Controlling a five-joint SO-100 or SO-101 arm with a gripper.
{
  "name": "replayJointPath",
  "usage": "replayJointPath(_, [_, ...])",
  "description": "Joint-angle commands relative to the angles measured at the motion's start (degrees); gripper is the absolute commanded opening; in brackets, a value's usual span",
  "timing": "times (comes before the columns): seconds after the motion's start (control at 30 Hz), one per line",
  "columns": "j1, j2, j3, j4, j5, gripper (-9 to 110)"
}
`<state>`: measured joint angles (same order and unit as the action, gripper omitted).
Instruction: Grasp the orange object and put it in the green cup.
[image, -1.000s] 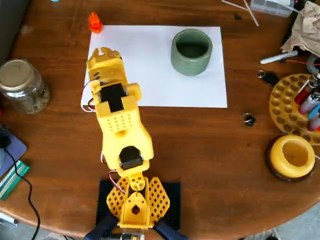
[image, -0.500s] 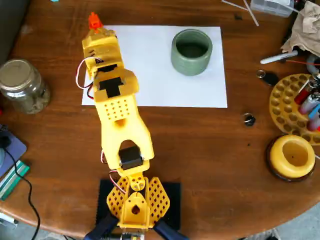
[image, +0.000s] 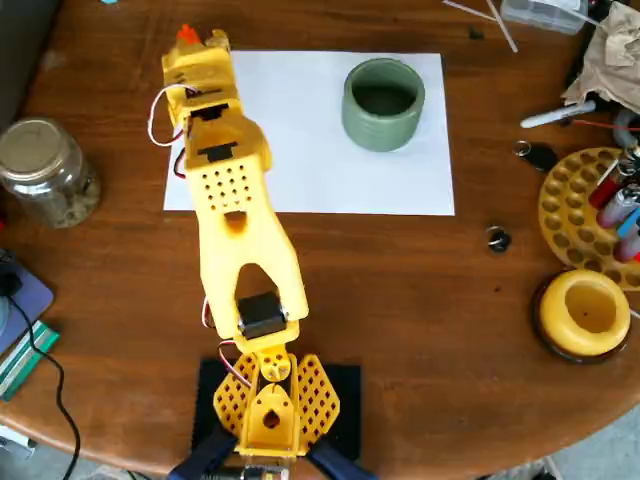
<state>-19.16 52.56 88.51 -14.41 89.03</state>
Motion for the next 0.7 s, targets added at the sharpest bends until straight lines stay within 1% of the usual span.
replayJointPath(0.0, [-0.1, -1.3, -5.9, 0.9, 0.5, 23])
replayJointPath(0.13, [-0.7, -2.5, -7.7, 1.1, 0.7, 25])
replayJointPath(0.2, [-1.4, -2.3, -7.8, 1.8, 1.0, 28])
replayJointPath(0.67, [-3.0, -8.3, -16.4, 5.3, 1.8, 29])
